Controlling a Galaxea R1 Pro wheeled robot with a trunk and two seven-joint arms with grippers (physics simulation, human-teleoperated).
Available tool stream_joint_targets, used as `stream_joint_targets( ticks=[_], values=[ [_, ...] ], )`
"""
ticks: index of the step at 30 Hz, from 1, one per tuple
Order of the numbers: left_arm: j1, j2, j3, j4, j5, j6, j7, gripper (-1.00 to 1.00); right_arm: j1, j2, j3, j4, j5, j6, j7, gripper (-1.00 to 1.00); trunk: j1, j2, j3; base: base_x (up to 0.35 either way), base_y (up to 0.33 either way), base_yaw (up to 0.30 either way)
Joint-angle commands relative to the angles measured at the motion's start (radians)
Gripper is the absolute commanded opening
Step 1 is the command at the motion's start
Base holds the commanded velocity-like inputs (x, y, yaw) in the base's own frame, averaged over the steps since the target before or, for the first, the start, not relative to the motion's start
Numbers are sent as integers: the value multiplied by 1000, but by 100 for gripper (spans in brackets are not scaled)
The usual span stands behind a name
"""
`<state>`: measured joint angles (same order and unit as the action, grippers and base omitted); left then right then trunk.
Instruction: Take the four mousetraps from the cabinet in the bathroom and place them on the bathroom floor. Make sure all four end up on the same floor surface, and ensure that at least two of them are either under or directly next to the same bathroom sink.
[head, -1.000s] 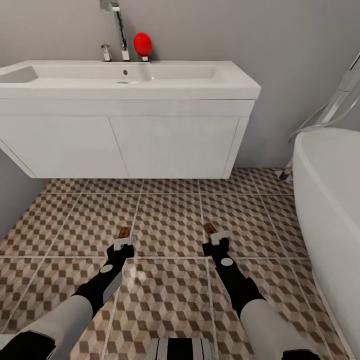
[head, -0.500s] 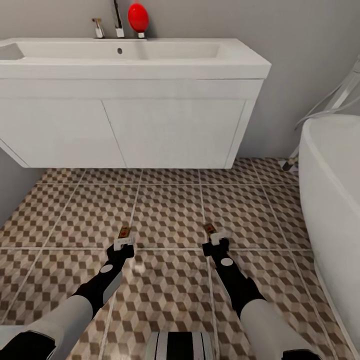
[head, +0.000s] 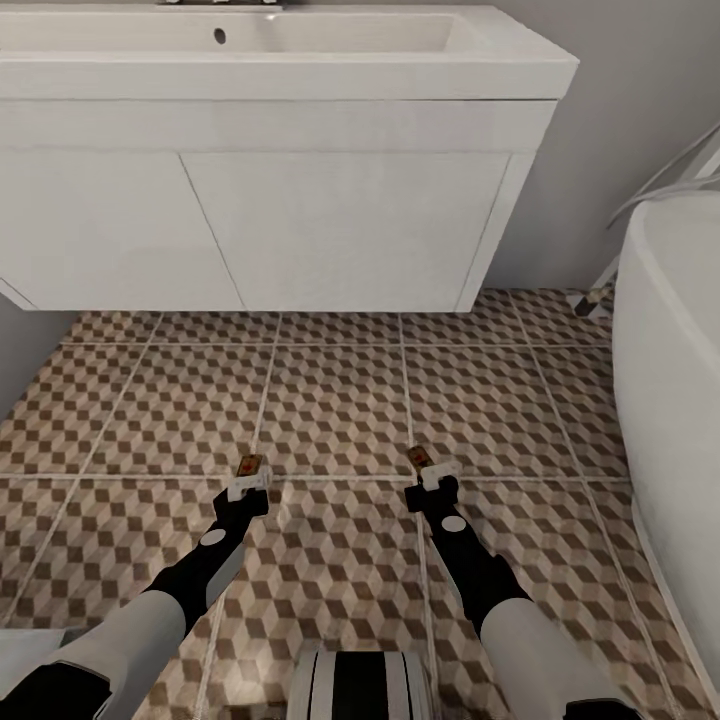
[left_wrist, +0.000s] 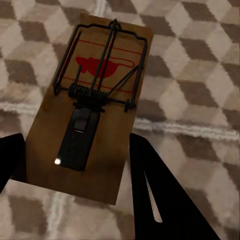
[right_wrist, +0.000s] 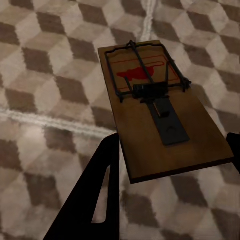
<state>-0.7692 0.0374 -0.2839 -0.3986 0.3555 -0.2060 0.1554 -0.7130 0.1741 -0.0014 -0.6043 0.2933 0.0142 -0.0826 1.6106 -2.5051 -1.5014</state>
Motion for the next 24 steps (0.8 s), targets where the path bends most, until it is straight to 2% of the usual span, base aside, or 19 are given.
stream_joint_targets(
  ticks=[1,3,8,11,14,17,20,24],
  values=[
    [-1,1,-9,0,2,-3,12,-100,0,0,0,0,7,1,-3,-100,0,-1,-6,0,0,0],
    [-1,1,-9,0,2,-3,12,-100,0,0,0,0,7,1,-4,-100,1,-1,-15,0,0,0],
    [-1,0,-9,0,2,-2,13,-100,0,0,0,0,9,-2,-4,-100,1,-1,-16,0,0,0],
    [-1,0,-9,-3,2,-2,14,-100,0,0,-1,1,10,-33,-4,-100,1,-1,-16,0,0,0],
    [-1,-13,-5,-15,2,5,15,-100,0,0,1,0,11,-69,-5,-100,1,-1,-16,0,0,0],
    [0,-18,-3,-52,2,27,16,-100,-1,0,0,-3,12,-69,-6,-100,1,-1,-16,0,0,0],
    [0,-17,-1,-155,1,155,16,-100,-5,0,-1,-23,13,-30,-5,-100,1,-1,-16,0,0,0],
    [-6,3,2,-402,-1,499,17,-100,-50,0,-2,-81,13,90,-3,-100,1,-1,-16,0,0,0]
  ],
)
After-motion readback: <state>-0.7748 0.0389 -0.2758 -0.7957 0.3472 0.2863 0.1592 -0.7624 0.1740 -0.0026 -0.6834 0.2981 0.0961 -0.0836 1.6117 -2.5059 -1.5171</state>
